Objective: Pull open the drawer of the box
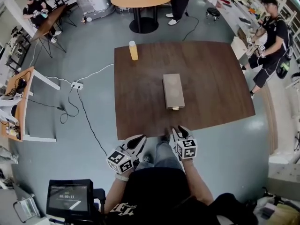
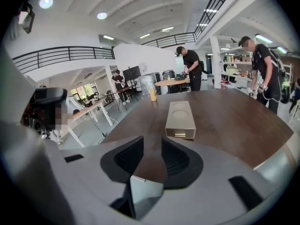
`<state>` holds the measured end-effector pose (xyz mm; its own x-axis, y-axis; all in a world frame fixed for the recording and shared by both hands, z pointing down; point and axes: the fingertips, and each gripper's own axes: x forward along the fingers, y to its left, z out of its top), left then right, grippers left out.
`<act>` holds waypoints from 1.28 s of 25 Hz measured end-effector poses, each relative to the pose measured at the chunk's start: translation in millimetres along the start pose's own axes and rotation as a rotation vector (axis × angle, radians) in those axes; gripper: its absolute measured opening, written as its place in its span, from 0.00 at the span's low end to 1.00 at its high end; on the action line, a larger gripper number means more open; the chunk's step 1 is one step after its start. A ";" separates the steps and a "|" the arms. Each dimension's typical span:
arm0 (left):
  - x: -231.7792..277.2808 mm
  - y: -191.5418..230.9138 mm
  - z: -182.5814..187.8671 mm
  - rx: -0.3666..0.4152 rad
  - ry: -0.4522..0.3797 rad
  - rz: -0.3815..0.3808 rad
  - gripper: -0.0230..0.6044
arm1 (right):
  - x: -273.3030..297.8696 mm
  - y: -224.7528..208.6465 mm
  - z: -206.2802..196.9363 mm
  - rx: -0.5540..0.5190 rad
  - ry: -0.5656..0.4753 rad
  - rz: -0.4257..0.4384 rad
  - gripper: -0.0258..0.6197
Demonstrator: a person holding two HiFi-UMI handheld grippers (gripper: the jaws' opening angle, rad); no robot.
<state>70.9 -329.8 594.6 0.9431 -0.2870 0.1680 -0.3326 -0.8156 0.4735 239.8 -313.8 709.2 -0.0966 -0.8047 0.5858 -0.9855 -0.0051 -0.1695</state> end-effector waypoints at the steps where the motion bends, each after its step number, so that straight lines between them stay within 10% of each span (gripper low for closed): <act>1: 1.7 1.5 1.6 0.000 0.002 0.004 0.04 | 4.4 -4.2 -2.6 0.003 0.012 -0.009 0.18; 32: 47.3 54.0 10.0 -0.049 0.035 0.166 0.04 | 154.1 -107.4 -40.2 0.048 0.271 -0.151 0.31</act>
<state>97.6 -392.4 619.5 0.8748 -0.3973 0.2773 -0.4844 -0.7324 0.4785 325.2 -413.3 849.5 0.0105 -0.6052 0.7960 -0.9845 -0.1456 -0.0976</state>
